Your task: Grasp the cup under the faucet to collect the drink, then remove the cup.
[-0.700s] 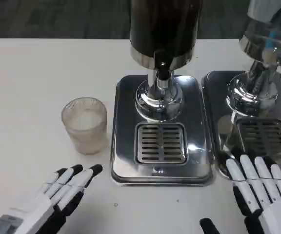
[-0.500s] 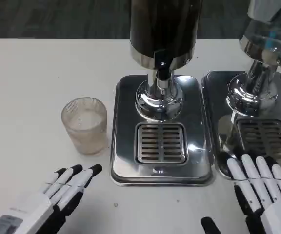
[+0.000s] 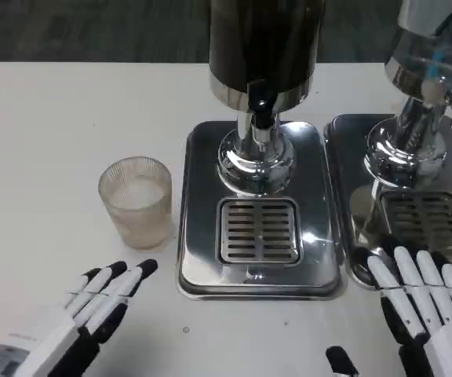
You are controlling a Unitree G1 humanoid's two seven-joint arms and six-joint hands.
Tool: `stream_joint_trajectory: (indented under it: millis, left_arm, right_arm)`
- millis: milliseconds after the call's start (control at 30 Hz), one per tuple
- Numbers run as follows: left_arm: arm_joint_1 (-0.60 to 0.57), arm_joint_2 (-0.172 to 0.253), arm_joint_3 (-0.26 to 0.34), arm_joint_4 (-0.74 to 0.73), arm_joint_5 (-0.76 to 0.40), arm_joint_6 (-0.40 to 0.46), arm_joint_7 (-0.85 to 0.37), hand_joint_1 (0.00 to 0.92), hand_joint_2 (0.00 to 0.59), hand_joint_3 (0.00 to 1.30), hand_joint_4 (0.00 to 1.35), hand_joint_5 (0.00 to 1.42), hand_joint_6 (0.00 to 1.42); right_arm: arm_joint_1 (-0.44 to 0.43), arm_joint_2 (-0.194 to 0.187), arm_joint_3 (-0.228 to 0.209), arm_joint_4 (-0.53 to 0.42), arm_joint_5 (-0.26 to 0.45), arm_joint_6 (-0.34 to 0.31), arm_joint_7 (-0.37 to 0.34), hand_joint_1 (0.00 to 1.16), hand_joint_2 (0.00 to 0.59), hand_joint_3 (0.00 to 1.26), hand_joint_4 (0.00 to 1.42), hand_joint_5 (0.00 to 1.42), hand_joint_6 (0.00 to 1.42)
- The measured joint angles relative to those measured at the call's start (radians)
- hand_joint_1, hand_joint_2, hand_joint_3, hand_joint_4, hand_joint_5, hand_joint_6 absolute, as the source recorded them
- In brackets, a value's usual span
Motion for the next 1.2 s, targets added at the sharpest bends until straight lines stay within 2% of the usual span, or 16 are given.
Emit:
stream_joint_trajectory:
  millis: [100,133,267,367,700,1000,1200]
  left_arm:
    - [-0.019,-0.012,0.012,0.045,-0.038,-0.056,0.04,0.0,0.09,0.0,0.0,0.0,0.0]
    - [-0.036,-0.017,0.023,0.072,-0.066,-0.098,0.074,0.0,0.09,0.0,0.0,0.0,0.0]
    - [-0.077,-0.017,0.05,0.131,-0.09,-0.156,0.102,0.0,0.075,0.0,0.0,0.0,0.0]
    - [-0.136,-0.017,0.065,0.184,-0.121,-0.16,0.107,0.0,0.07,0.0,0.0,0.0,0.0]
    - [-0.358,-0.024,0.085,0.389,-0.173,-0.119,0.115,0.001,0.05,0.0,0.0,0.0,0.01]
    - [-0.568,-0.025,0.024,0.672,-0.19,-0.091,0.126,0.103,0.033,0.0,0.0,0.06,0.09]
    - [-0.672,-0.024,-0.047,0.829,-0.175,-0.077,0.14,0.146,0.028,0.0,0.0,0.09,0.12]
  right_arm:
    - [-0.008,0.006,0.003,0.0,0.004,0.0,0.0,0.35,0.366,0.13,0.0,0.0,0.02]
    - [-0.015,0.012,0.009,0.0,0.004,0.001,0.0,0.35,0.366,0.14,0.0,0.0,0.02]
    - [-0.028,0.029,0.025,-0.001,-0.001,0.006,0.0,0.35,0.366,0.15,0.0,0.0,0.02]
    - [-0.035,0.043,0.039,0.0,-0.005,0.01,0.0,0.35,0.367,0.16,0.0,0.0,0.02]
    - [-0.065,0.05,0.072,0.006,-0.013,0.021,-0.002,0.35,0.367,0.18,0.02,0.0,0.03]
    - [-0.061,0.055,0.098,0.009,-0.015,0.044,-0.003,0.35,0.367,0.21,0.03,0.0,0.04]
    - [-0.043,0.06,0.108,0.005,-0.017,0.057,-0.005,0.35,0.367,0.2,0.05,0.0,0.07]
